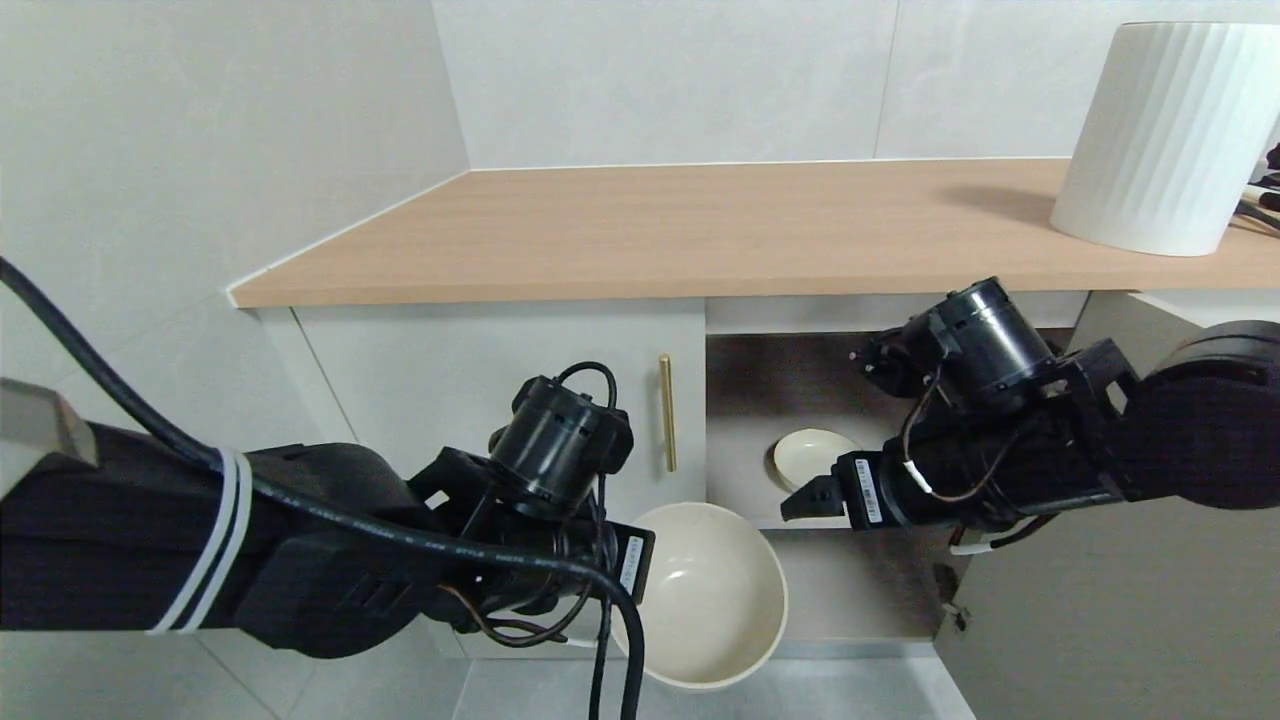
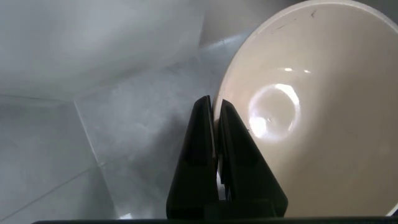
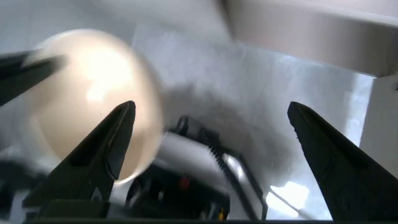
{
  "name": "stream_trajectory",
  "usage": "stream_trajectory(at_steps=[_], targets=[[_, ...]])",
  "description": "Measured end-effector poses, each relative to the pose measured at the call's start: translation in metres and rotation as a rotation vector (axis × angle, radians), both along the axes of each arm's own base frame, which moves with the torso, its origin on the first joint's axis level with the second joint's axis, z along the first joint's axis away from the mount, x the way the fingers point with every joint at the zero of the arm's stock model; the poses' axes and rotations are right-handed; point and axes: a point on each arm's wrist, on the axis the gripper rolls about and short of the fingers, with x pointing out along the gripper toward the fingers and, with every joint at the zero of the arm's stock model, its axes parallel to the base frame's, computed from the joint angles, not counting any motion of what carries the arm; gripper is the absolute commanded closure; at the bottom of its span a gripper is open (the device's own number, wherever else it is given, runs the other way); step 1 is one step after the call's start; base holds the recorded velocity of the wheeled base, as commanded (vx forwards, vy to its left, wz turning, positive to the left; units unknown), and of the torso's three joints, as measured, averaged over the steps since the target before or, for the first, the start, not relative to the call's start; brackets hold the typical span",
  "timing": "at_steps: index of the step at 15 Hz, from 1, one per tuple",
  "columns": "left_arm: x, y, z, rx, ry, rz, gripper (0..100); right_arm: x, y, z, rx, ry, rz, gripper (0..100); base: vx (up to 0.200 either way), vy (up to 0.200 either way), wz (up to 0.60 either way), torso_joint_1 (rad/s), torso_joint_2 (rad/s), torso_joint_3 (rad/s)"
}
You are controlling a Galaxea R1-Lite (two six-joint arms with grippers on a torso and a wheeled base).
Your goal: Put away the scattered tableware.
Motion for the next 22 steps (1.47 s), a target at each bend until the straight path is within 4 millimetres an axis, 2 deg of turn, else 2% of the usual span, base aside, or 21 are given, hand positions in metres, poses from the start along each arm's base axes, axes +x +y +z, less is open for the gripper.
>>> stream_trajectory(at_steps=[2, 4, 8, 12, 13, 22], targets=[[-0.001, -0.004, -0.003, 0.006, 0.006, -0.006, 100, -0.010, 0.009, 0.003, 0.004, -0.004, 0.042, 0, 0.000, 0.000, 0.00, 0.000, 0.00, 0.000], [-0.002, -0.006, -0.004, 0.015, -0.001, -0.005, 100, -0.014, 0.018, -0.002, -0.007, 0.008, 0.070, 0, 0.000, 0.000, 0.00, 0.000, 0.00, 0.000], [-0.002, -0.007, -0.002, 0.002, -0.012, -0.002, 100, -0.012, 0.034, -0.023, -0.047, 0.055, 0.096, 0, 0.000, 0.000, 0.00, 0.000, 0.00, 0.000], [-0.002, -0.007, -0.001, -0.003, -0.021, 0.001, 100, -0.007, 0.041, -0.034, -0.070, 0.075, 0.093, 0, 0.000, 0.000, 0.00, 0.000, 0.00, 0.000], [-0.002, -0.007, -0.001, -0.003, -0.021, 0.001, 100, -0.006, 0.042, -0.036, -0.073, 0.078, 0.093, 100, 0.000, 0.000, 0.00, 0.000, 0.00, 0.000], [-0.002, -0.008, -0.002, -0.001, -0.017, 0.000, 100, -0.003, 0.049, -0.043, -0.083, 0.079, 0.080, 100, 0.000, 0.000, 0.00, 0.000, 0.00, 0.000]])
